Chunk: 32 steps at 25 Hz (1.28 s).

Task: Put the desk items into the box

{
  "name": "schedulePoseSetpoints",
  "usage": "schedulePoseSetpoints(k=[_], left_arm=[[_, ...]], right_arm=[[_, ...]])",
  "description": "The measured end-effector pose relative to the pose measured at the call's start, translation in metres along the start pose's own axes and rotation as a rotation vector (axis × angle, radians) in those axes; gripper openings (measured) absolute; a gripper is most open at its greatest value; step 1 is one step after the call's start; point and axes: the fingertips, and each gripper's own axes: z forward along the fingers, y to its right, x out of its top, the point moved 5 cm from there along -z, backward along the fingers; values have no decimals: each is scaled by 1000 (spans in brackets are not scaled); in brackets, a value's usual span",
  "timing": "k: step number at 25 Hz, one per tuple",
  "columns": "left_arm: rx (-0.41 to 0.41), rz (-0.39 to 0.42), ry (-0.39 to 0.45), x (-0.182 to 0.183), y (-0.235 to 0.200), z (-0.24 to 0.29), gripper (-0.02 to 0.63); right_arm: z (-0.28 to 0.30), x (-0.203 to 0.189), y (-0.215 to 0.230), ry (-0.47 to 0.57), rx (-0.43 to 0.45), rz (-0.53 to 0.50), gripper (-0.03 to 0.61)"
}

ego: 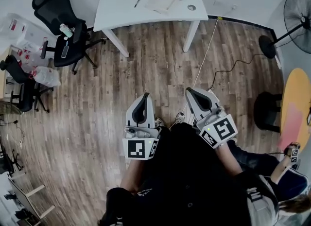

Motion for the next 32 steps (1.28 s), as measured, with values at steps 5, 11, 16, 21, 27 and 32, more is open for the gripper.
schedulePoseSetpoints(k=[5,11,16,21,27,32], left_arm=[[-9,41,2,-1,30,16,6],[4,48,-13,-13,59,21,6],[-1,54,-13,-19,64,24,6],[9,-19,19,-23,35,35,5],[55,-60,20,-28,-22,62,6],[10,1,21,-18,-64,98,6]], right_arm=[[-15,-3,26,11,10,-1,-2],[-34,-13,47,2,9,-3,-2],[-27,-16,54,2,16,-4,-2],[-2,-18,50,-12,21,-25,-2],[47,-16,48,-40,7,-29,-2],[104,-2,51,-26,-7,-30,-2]])
